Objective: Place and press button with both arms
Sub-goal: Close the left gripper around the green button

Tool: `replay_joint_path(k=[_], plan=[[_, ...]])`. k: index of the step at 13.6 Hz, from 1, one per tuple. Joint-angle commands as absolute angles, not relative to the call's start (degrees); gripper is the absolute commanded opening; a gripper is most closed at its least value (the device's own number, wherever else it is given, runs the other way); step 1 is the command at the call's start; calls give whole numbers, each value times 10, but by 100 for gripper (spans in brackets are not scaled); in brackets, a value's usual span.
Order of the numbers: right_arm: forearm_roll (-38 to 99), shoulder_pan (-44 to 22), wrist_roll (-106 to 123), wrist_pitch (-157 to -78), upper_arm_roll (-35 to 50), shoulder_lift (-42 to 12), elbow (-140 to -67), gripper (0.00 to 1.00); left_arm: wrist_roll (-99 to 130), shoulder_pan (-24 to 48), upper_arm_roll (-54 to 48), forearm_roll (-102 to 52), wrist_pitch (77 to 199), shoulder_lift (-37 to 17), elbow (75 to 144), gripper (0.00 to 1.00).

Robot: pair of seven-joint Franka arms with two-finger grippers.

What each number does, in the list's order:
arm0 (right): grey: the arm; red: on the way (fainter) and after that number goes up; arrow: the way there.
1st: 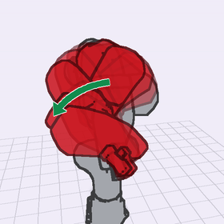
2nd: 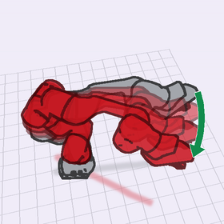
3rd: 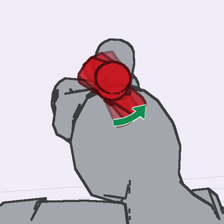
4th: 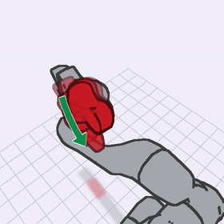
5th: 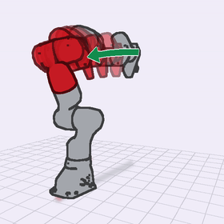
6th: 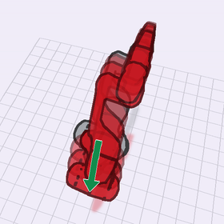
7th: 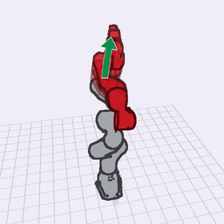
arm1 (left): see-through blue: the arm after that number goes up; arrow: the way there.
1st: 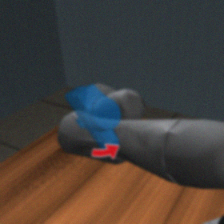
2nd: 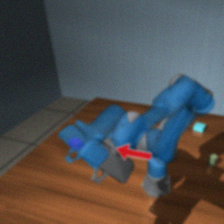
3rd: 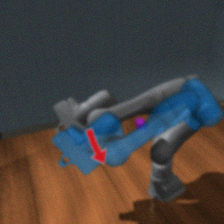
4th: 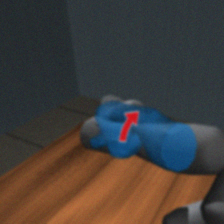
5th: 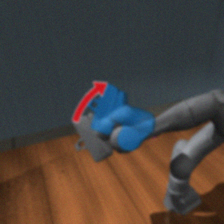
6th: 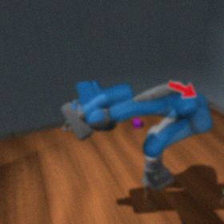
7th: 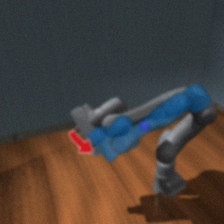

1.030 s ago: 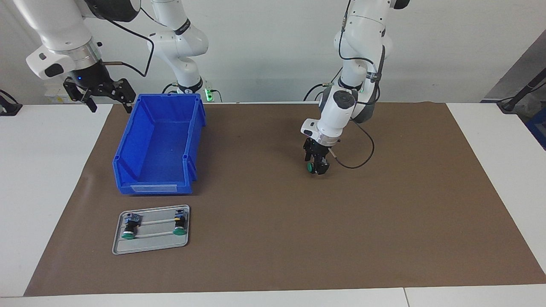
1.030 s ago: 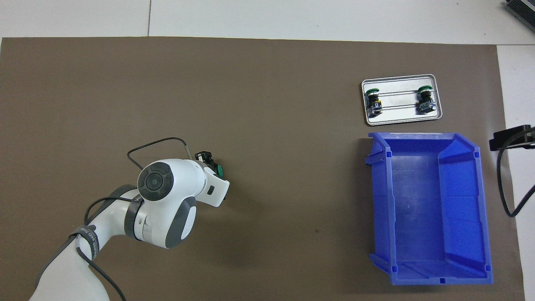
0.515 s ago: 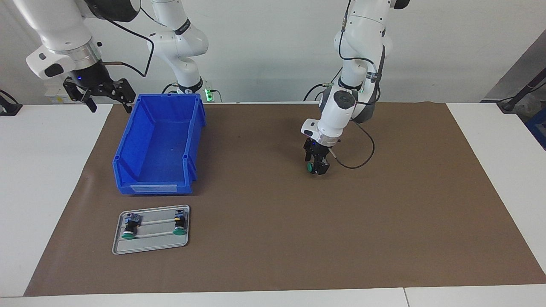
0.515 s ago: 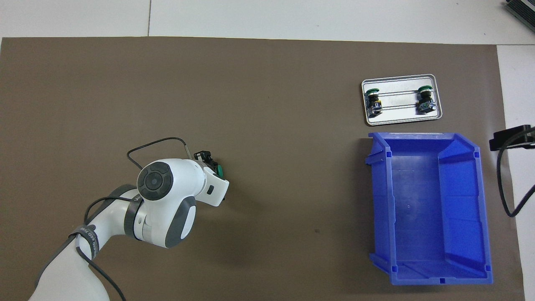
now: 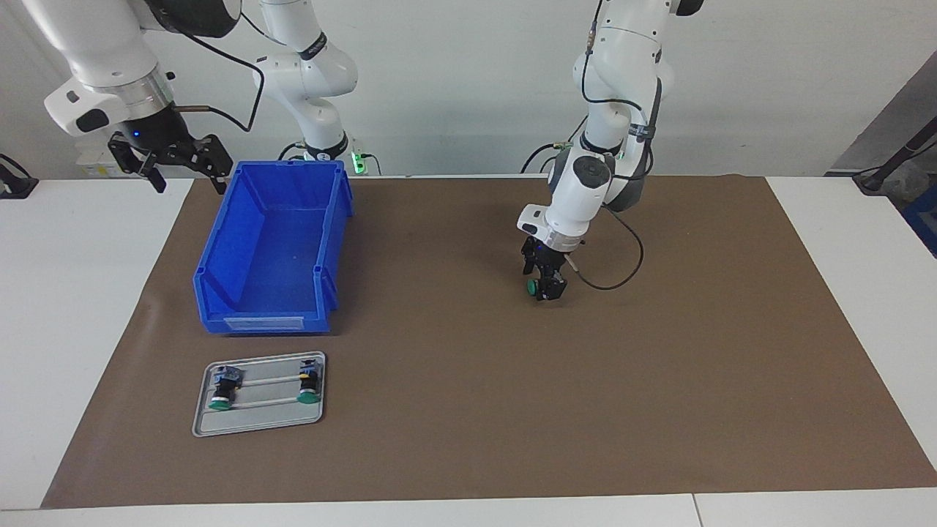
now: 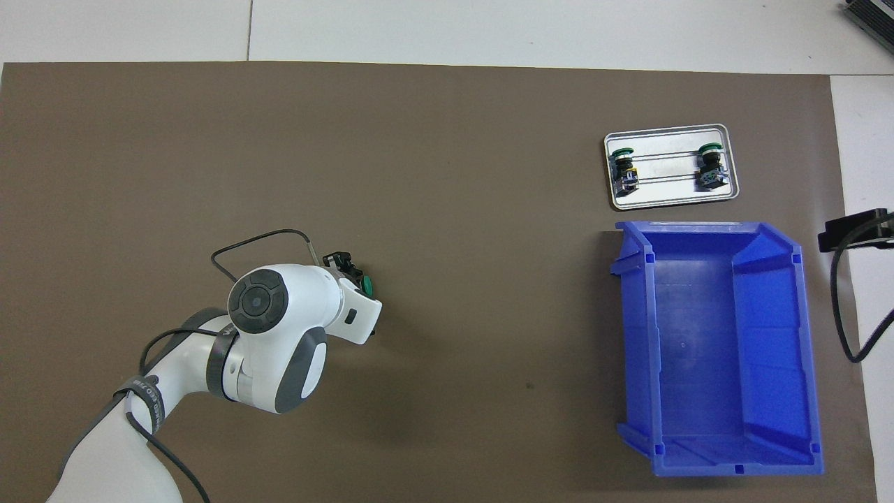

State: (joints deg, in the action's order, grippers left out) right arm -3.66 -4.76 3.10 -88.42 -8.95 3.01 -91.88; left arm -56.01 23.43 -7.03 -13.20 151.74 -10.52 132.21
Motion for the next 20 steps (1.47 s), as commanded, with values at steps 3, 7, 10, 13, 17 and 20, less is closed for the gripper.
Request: replay_joint_path(k=[3, 7, 10, 13, 17, 20], plan=[[-40, -40, 45, -889, -86, 29, -919, 100, -578, 230, -62, -142, 1490, -97, 1327, 80], [-40, -37, 44, -889, -86, 29, -919, 100, -578, 230, -62, -142, 1490, -97, 1327, 68], [-39, -36, 42, -886, -86, 29, -919, 100, -578, 230, -62, -142, 1491, -97, 1327, 55], [-31, -47, 44, -883, -84, 30, -919, 100, -578, 230, -62, -142, 1490, -97, 1327, 41], [-31, -58, 44, -883, -83, 30, -919, 100, -578, 223, -63, -142, 1490, -97, 1323, 34], [-31, -57, 44, -883, -84, 30, -919, 100, -577, 221, -64, -142, 1490, -98, 1306, 33]])
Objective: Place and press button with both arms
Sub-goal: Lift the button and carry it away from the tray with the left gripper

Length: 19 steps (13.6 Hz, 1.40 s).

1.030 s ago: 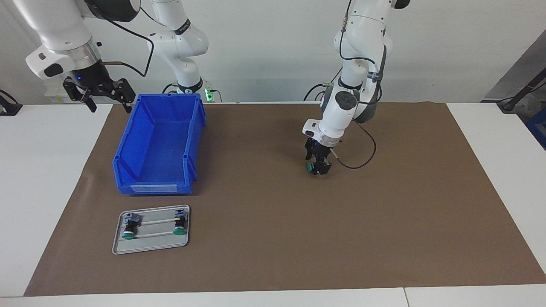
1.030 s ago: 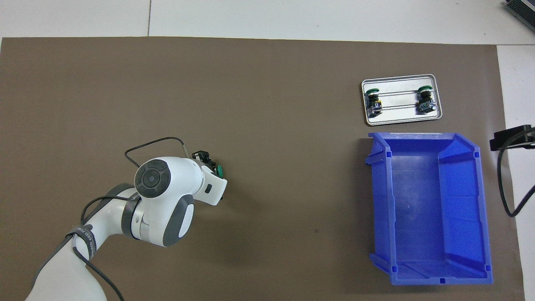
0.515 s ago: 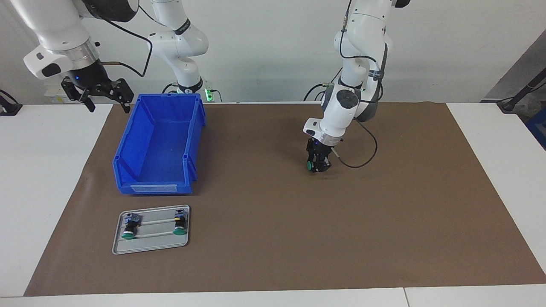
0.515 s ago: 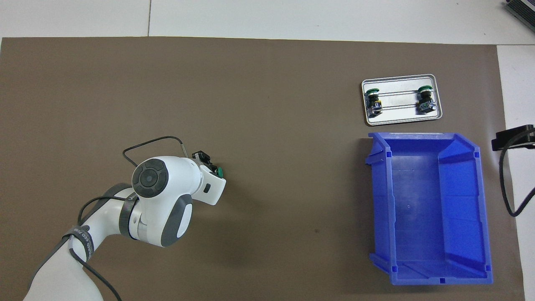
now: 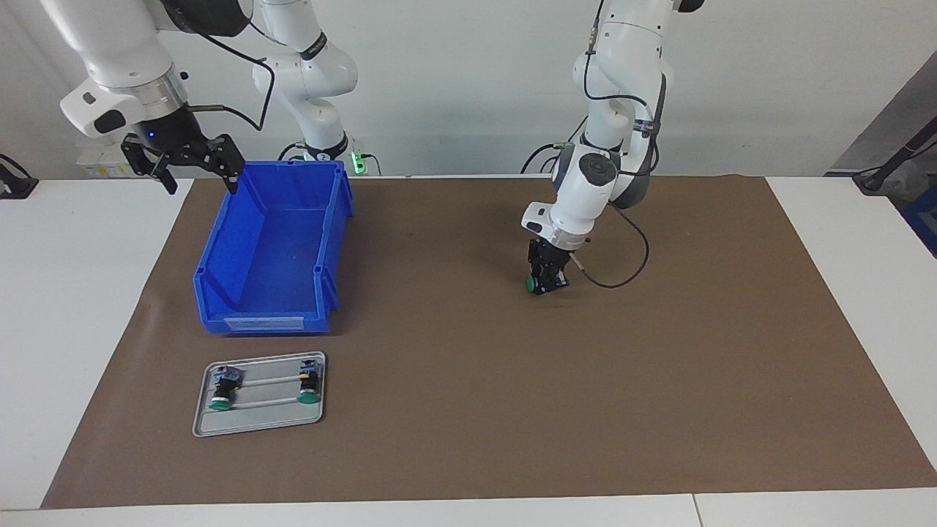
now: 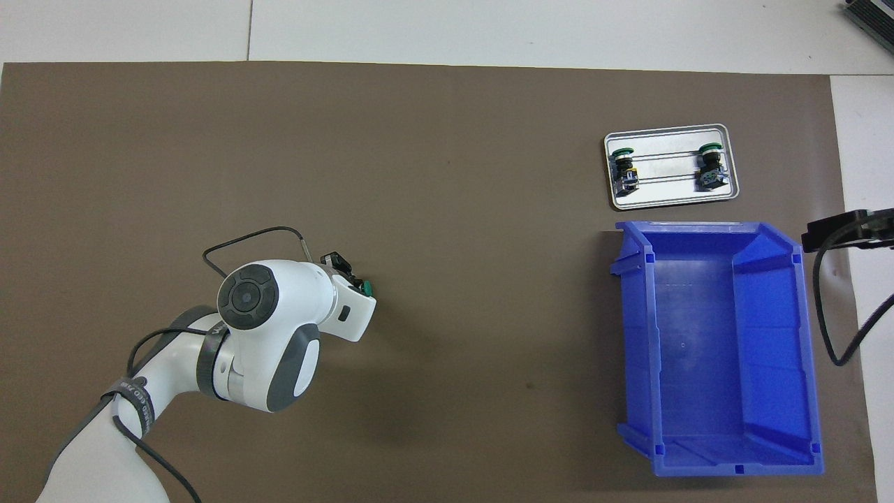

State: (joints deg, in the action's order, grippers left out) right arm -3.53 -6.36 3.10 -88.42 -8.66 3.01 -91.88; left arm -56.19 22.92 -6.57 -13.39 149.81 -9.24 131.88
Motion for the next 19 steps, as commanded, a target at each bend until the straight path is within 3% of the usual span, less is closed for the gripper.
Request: replay_joint_path(k=[1, 14, 19], plan=[[-31, -57, 44, -882, -84, 30, -919, 100, -577, 215, -64, -142, 1488, -98, 1296, 33], [-31, -57, 44, -883, -83, 30, -919, 100, -594, 126, -64, -161, 1231, -123, 1086, 33], [-31, -57, 44, -883, -83, 30, -919, 100, -679, 46, -65, -233, 1166, -130, 1042, 33]])
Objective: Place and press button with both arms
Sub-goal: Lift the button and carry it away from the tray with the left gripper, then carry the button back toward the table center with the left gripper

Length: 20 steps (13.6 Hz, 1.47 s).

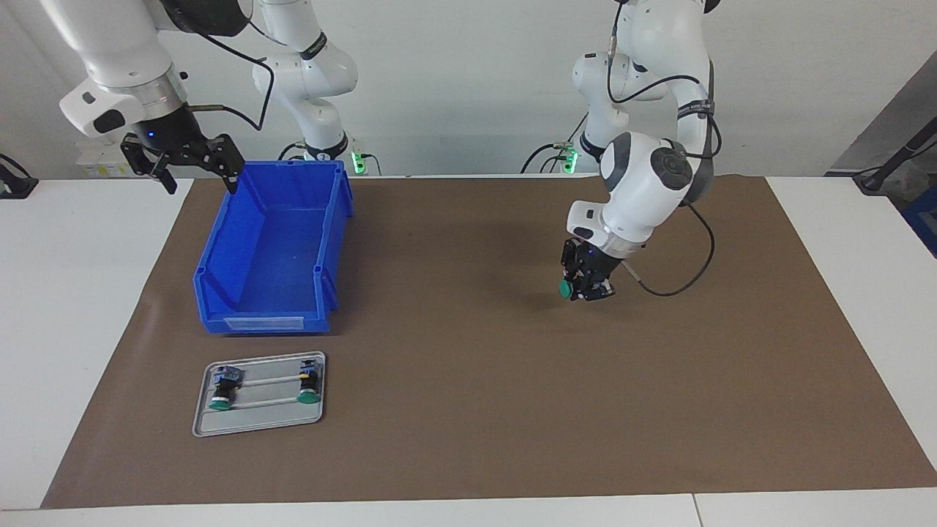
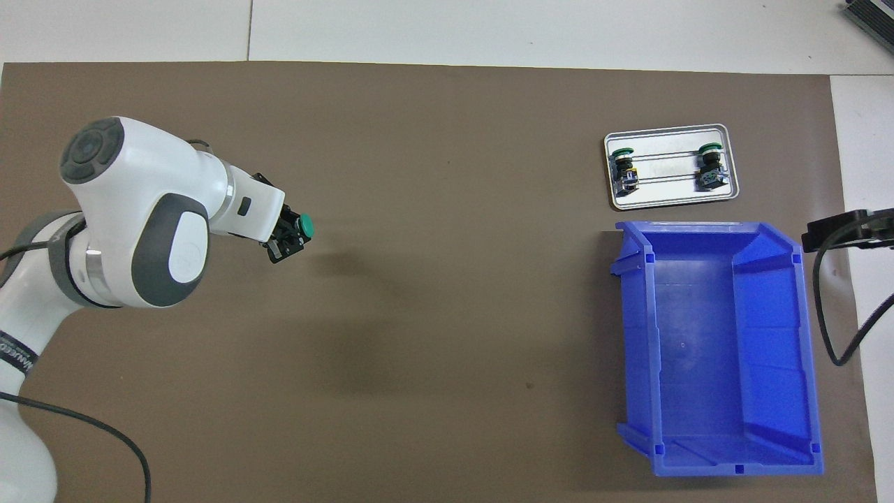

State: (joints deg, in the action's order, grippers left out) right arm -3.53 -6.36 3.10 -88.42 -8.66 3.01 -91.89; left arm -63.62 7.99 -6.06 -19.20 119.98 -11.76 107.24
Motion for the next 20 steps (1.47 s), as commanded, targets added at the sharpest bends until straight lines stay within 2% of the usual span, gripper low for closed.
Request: replay_joint_path(k=[1, 9, 12, 15, 18, 20], plan=[[-31, -57, 44, -882, -83, 30, -919, 100, -703, 28, -65, -255, 1153, -130, 1039, 33], [-31, -57, 44, -882, -84, 30, -919, 100, -856, -79, -66, -412, 1106, -111, 1081, 33], [-31, -57, 44, -882, -84, 30, -919, 100, -958, -105, -63, -540, 1114, -71, 1168, 29], [-31, -57, 44, -883, -84, 30, -919, 100, -1020, -105, -63, -601, 1128, -43, 1233, 29], [-31, -57, 44, -882, -83, 30, -919, 100, -1111, -100, -63, -692, 1147, -31, 1305, 29], [-31, -57, 44, -882, -84, 30, -919, 100, -1164, -94, -64, -733, 1150, -42, 1327, 24]])
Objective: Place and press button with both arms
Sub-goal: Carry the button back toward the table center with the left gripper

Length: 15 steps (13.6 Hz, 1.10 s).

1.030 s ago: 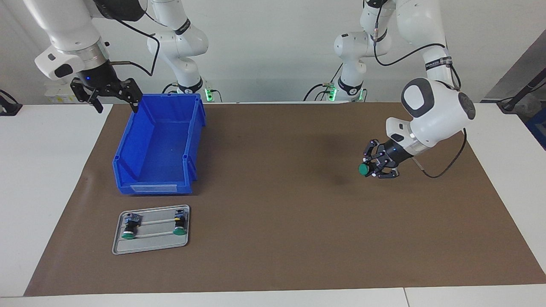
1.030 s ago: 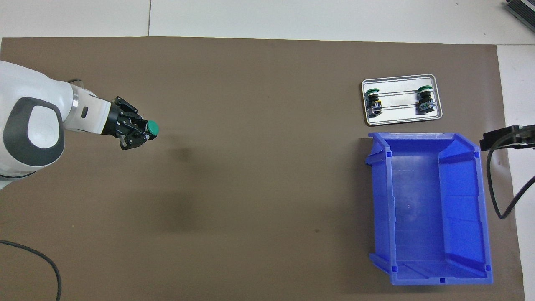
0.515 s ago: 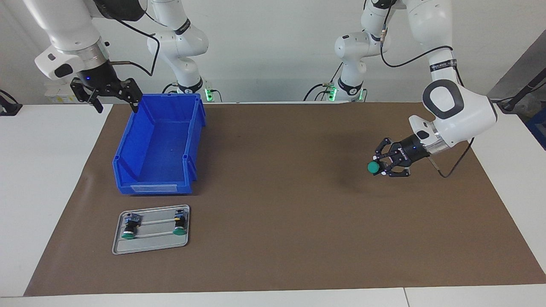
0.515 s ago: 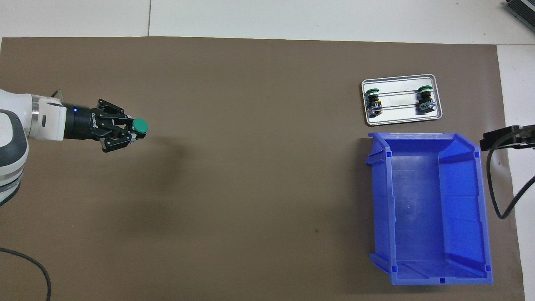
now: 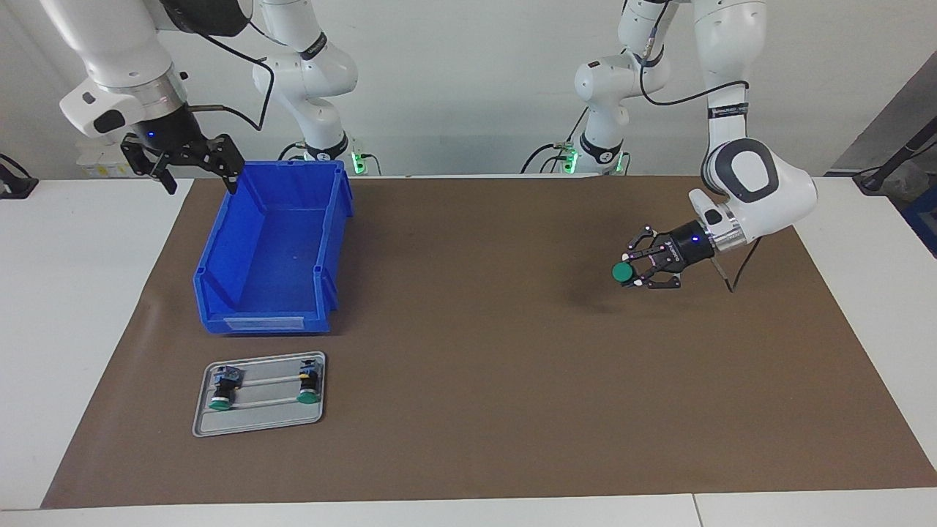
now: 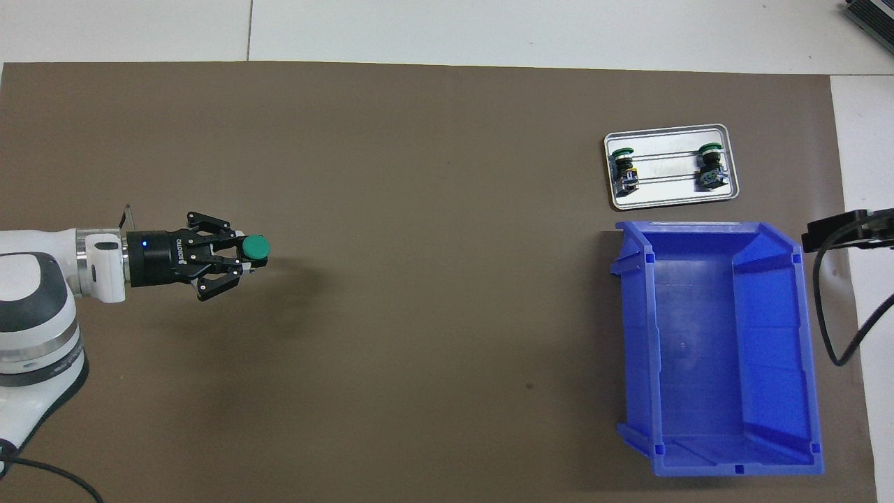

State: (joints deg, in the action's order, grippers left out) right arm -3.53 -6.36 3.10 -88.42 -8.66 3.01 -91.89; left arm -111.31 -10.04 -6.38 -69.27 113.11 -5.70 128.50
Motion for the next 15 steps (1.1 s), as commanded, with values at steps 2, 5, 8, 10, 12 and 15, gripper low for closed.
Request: replay_joint_path(k=[2, 5, 8, 10, 12, 15], plan=[[-31, -57, 44, -882, -84, 30, -919, 100, -1174, -84, -64, -754, 1150, -58, 1329, 25], [-31, -57, 44, -882, -84, 30, -919, 100, -1176, -41, -64, -807, 1168, -60, 1329, 27], [-31, -57, 44, -883, -84, 30, -919, 100, -1176, 2, -64, -846, 1200, -62, 1330, 26], [-31, -57, 44, -882, -84, 30, -919, 100, -1177, 10, -64, -853, 1208, -62, 1330, 27], [-31, -57, 44, -882, -84, 30, -919, 100, -1179, 18, -65, -874, 1208, -62, 1330, 27], [-31, -57, 44, -882, -83, 30, -919, 100, -1200, 41, -65, -911, 1208, -63, 1330, 29]])
